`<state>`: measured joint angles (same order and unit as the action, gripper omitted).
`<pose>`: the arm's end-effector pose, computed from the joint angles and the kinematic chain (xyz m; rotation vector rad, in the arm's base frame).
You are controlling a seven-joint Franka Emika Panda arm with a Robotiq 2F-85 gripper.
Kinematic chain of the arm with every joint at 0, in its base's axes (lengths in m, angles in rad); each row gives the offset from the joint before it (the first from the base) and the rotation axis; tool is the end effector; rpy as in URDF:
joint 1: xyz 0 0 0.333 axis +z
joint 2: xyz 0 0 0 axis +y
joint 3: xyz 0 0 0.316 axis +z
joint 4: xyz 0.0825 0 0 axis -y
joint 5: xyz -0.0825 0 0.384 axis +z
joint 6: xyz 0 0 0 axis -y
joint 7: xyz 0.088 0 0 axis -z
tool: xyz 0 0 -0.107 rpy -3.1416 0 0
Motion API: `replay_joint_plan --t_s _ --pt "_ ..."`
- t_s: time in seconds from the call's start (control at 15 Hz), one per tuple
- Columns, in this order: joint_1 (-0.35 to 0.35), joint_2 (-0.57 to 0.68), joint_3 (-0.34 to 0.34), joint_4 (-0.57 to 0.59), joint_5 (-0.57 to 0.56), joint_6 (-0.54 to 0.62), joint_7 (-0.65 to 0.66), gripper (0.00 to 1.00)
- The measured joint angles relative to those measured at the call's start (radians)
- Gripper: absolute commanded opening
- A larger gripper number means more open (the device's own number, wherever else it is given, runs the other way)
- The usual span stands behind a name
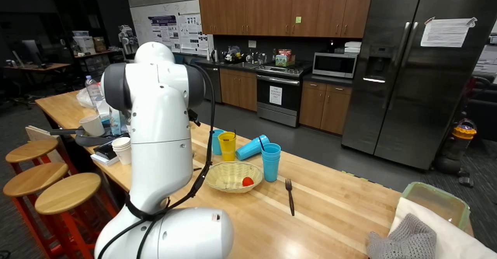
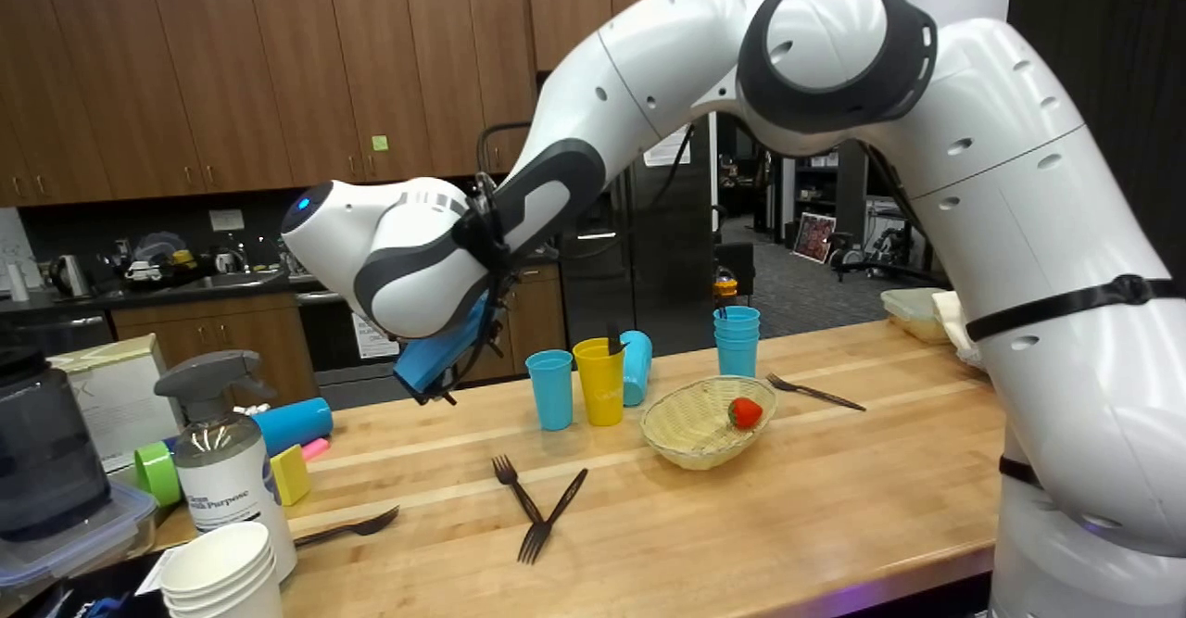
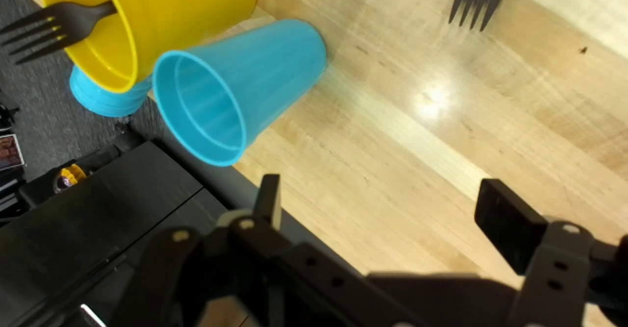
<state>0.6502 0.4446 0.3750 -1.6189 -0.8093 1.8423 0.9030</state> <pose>0.4165 0.5168 0.3802 2.5625 0.5213 0.5306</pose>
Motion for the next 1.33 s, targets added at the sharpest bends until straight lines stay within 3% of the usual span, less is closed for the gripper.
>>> replay_joint_plan --t_s 0.33,0.6,0.93,1.33 --pt "0.053 0.045 -0.006 0.000 0.173 0.000 0.055 1.00" --pt "0.128 0.091 -0.063 0.000 0.272 -0.046 0.191 1.00" --pt "0.204 0.114 -0.149 -0.001 0.296 -0.169 0.397 1.00" --pt "0.218 0.119 -0.184 -0.001 0.300 -0.204 0.529 1.00"
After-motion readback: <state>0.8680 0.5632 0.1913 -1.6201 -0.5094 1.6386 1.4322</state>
